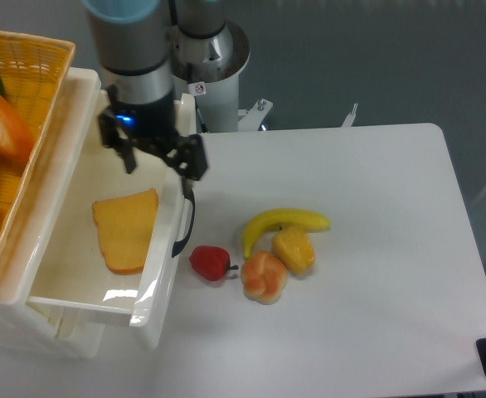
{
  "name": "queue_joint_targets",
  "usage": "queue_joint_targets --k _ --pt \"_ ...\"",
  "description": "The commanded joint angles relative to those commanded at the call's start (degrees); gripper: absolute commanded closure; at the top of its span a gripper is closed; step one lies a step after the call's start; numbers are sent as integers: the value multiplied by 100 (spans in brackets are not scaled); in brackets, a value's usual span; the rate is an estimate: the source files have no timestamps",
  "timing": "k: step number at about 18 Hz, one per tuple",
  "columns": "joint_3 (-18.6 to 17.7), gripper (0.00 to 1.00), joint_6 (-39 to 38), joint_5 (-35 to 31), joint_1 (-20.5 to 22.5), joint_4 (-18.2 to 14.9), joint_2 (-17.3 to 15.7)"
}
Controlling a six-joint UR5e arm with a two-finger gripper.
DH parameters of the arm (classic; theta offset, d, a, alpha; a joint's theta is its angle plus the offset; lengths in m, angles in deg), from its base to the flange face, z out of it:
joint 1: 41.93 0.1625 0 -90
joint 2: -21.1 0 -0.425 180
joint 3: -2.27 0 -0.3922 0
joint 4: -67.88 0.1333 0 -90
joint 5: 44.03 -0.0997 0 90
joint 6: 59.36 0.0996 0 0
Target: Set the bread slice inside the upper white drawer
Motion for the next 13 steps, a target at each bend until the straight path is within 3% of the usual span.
queue_joint_targets --k 6,9,13 --pt "-238 0 1012 -27 1002 729 474" --pt "-212 0 1661 -157 1415 800 956" --pt "-176 0 2796 -615 1724 1493 1607"
